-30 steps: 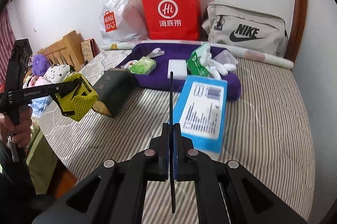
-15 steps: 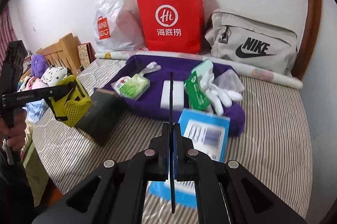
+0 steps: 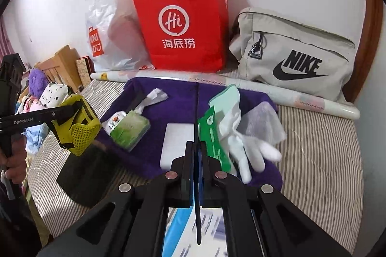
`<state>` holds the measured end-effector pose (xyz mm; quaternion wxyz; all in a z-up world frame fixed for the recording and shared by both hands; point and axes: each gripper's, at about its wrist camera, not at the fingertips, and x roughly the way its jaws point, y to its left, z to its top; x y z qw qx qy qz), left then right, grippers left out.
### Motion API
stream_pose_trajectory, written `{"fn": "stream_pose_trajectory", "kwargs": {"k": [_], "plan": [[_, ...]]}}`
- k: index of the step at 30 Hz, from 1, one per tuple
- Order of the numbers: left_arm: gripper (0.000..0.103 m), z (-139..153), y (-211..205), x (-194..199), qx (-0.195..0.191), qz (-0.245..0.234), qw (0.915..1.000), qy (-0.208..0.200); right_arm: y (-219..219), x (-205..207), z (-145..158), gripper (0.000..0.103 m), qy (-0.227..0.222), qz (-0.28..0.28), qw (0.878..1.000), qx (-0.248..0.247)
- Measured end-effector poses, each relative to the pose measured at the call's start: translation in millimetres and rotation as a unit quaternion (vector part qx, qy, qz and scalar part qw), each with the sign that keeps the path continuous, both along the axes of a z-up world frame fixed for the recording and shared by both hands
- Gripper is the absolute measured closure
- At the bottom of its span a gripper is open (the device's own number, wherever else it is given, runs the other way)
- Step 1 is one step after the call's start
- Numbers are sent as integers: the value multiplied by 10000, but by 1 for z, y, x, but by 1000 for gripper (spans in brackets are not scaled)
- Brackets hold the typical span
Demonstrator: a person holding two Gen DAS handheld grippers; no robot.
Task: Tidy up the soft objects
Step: 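Carry the yellow pouch with the left gripper over the purple cloth, then lower the yellow pouch onto the purple cloth and open the left gripper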
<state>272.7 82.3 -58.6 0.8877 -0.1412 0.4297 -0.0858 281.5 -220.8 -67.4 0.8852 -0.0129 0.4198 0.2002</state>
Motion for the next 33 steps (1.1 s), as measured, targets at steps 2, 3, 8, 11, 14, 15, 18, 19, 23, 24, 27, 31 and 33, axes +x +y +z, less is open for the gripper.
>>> {"fn": "stream_pose_trajectory", "kwargs": {"k": [2,3,8,11,14,15,18,19,23,24,27,31,33], "plan": [[76,-2,-2,11,24,-14,10000,35,1,10,-2,100,15,5,10000,21],[76,-3,-4,17,45,-31,10000,58,2,15,-3,100,25,22,10000,18],[76,-10,-10,44,93,-93,9998,158,8,39,-11,100,136,116,9998,47],[76,-15,-14,59,128,-140,9996,230,12,52,-18,100,223,195,9995,54],[76,-21,-19,72,156,-170,9993,300,14,65,-27,100,352,224,9991,36],[76,-23,-20,77,148,-180,9992,332,14,70,-31,100,376,203,9991,-14],[76,-32,-23,90,105,-186,9986,479,12,80,-40,100,514,140,9986,-62],[76,-34,-24,94,74,-198,9985,509,11,83,-43,100,575,128,9982,-76],[76,-42,-29,105,143,-227,9980,575,8,89,-54,100,721,102,9972,-158],[76,-44,-30,108,145,-233,9978,600,8,90,-57,100,765,109,9968,-179],[76,-52,-33,117,83,-292,9969,723,7,93,-64,100,867,99,9959,-234],[76,-57,-38,122,184,-304,9965,763,6,96,-70,100,942,49,9952,-249],[76,-60,-39,124,218,-319,9959,820,6,97,-73,100,965,43,9950,-270]]}}
